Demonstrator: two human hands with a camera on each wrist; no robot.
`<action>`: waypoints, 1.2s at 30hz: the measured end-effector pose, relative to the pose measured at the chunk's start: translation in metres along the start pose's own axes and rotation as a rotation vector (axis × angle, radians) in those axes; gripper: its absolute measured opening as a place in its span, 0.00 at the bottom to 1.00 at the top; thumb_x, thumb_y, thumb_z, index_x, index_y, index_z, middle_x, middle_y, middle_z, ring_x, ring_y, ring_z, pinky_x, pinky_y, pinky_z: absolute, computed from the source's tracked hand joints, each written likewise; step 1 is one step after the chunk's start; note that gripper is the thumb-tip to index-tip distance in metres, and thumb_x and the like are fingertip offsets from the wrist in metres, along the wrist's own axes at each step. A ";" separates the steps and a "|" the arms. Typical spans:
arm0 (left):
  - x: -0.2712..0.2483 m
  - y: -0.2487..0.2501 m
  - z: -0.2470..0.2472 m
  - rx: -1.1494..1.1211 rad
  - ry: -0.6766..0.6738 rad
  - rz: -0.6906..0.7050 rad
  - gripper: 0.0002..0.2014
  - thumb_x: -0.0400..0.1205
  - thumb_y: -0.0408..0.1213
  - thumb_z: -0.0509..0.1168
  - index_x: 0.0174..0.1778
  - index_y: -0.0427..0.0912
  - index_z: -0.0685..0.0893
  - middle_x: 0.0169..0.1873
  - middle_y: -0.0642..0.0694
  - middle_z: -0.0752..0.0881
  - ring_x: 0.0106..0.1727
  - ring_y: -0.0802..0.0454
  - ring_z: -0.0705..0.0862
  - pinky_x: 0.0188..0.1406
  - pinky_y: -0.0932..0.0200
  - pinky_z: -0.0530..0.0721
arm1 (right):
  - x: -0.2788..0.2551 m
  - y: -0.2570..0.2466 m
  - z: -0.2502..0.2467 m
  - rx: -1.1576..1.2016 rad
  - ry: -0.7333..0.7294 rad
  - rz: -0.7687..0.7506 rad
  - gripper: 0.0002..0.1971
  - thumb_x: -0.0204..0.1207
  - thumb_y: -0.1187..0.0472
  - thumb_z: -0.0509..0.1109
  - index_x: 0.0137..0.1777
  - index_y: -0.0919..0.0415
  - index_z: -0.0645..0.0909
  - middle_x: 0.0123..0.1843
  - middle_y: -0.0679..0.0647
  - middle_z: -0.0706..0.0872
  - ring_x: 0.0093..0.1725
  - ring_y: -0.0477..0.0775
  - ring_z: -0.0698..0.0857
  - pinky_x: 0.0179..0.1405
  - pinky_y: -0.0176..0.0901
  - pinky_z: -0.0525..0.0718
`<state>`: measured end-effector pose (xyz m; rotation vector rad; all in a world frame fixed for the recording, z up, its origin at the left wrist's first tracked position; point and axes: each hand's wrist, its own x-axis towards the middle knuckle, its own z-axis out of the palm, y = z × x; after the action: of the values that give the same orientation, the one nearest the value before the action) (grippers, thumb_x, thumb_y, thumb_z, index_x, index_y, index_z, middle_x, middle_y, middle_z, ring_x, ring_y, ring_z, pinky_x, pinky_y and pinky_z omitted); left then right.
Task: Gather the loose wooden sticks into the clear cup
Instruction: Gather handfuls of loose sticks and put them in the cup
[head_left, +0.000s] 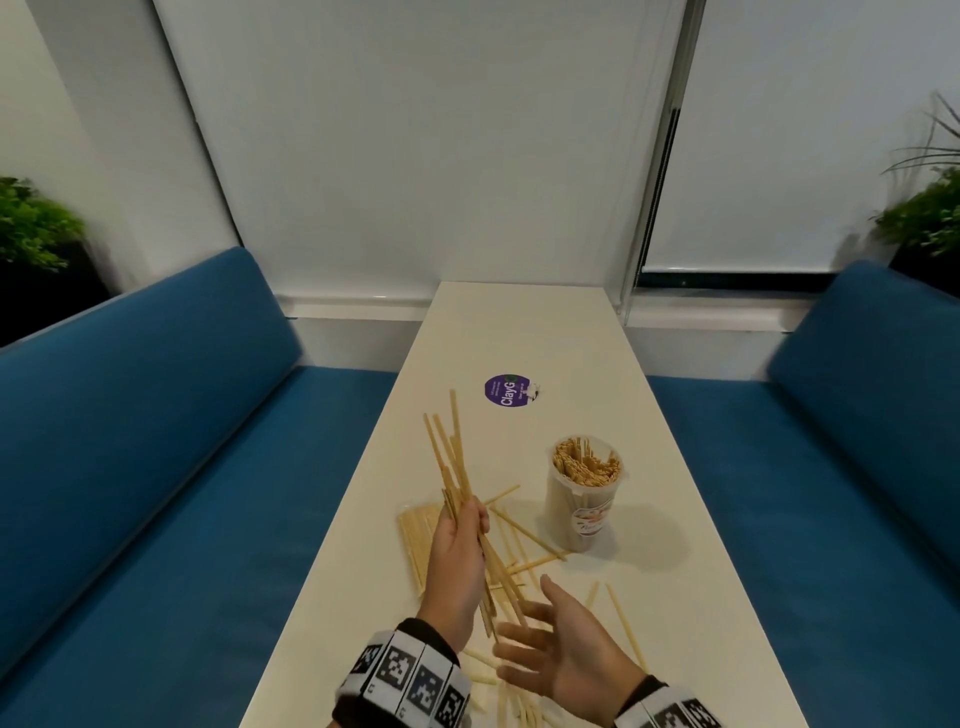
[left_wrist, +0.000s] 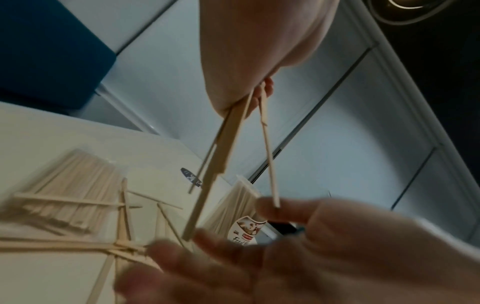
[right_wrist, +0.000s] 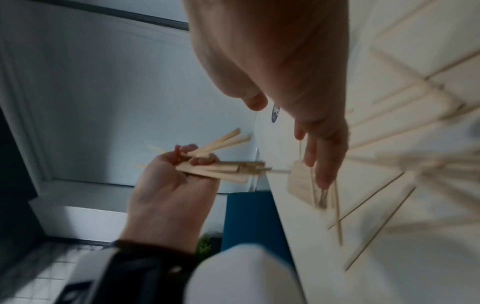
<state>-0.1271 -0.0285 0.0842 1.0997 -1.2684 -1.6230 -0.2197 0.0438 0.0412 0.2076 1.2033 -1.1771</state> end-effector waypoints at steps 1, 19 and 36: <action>-0.001 0.001 0.003 0.016 -0.002 0.025 0.13 0.86 0.43 0.53 0.38 0.43 0.73 0.28 0.53 0.69 0.29 0.56 0.66 0.35 0.58 0.67 | -0.001 0.000 0.004 0.037 -0.031 0.019 0.21 0.82 0.45 0.59 0.54 0.66 0.74 0.41 0.67 0.83 0.39 0.65 0.84 0.37 0.54 0.85; -0.017 -0.013 0.000 0.033 -0.275 0.063 0.16 0.80 0.53 0.55 0.48 0.45 0.77 0.18 0.58 0.71 0.21 0.61 0.68 0.29 0.65 0.72 | -0.037 -0.013 0.020 -0.828 -0.146 -0.451 0.27 0.76 0.31 0.39 0.52 0.41 0.78 0.60 0.40 0.78 0.64 0.45 0.75 0.72 0.52 0.67; -0.040 -0.021 -0.006 0.040 -0.523 -0.329 0.18 0.88 0.42 0.51 0.32 0.42 0.66 0.18 0.52 0.65 0.19 0.56 0.67 0.22 0.65 0.67 | -0.027 -0.033 0.015 -1.333 -0.129 -1.180 0.16 0.84 0.50 0.54 0.54 0.51 0.84 0.48 0.43 0.88 0.50 0.36 0.83 0.51 0.33 0.79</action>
<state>-0.1105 0.0113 0.0690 0.9772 -1.5064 -2.2451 -0.2333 0.0353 0.0833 -1.7336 1.7780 -0.9973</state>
